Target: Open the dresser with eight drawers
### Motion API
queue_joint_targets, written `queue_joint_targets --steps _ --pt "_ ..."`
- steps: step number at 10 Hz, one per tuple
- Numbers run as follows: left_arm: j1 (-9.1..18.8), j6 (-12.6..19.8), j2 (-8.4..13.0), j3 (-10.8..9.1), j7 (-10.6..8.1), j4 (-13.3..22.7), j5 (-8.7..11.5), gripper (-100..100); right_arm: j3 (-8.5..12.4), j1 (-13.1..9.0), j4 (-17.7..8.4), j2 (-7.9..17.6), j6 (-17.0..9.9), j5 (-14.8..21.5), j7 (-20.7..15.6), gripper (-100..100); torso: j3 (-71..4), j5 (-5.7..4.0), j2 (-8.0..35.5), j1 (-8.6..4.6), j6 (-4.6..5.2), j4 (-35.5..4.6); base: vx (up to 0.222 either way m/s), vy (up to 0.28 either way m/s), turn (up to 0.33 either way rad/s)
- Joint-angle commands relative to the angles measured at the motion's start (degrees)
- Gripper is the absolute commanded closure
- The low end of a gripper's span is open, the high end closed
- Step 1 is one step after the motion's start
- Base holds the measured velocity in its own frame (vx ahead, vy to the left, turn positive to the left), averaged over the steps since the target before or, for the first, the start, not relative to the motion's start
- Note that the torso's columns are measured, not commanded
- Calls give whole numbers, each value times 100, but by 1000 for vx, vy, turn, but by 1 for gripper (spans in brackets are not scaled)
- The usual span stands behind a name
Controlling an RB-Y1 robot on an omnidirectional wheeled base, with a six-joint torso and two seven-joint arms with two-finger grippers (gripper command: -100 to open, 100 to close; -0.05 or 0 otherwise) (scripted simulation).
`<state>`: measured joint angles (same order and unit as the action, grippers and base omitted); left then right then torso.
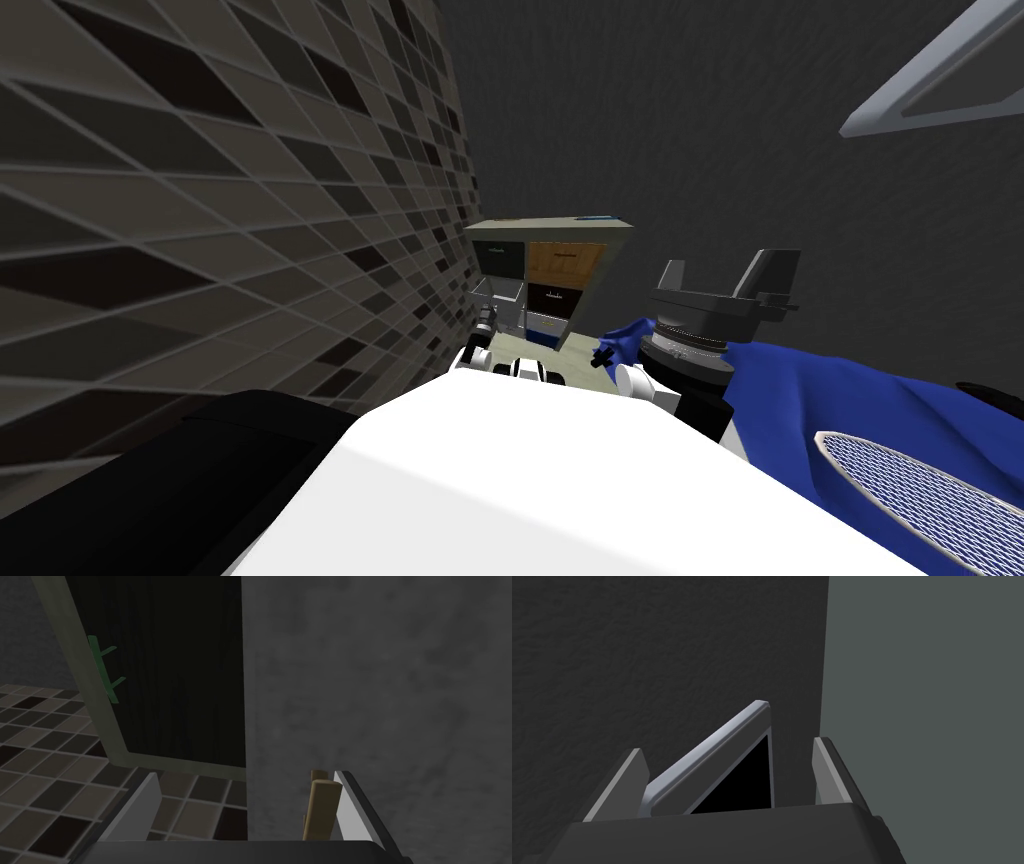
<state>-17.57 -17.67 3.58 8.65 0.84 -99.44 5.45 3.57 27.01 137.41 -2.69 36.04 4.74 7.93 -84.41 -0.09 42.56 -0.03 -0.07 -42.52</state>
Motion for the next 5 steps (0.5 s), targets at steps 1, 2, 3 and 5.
queue_joint_targets --steps 1,2,3,5 --pt "-7 8 1 1 1 12 0 0 0 0 0 0 0 0 0 0 -6 2 -10 -1 4 7 0 0 0" --pt "-12 14 1 1 1 19 0 0 0 0 0 0 0 0 0 0 -11 4 -17 -1 5 13 0 0 0" --pt "-15 18 2 1 1 23 0 0 0 0 0 0 0 0 0 0 -13 5 -21 -1 6 17 0 0 0" --pt "-18 23 3 0 1 28 0 0 0 0 0 0 0 0 0 0 -14 7 -25 1 6 21 0 0 0"
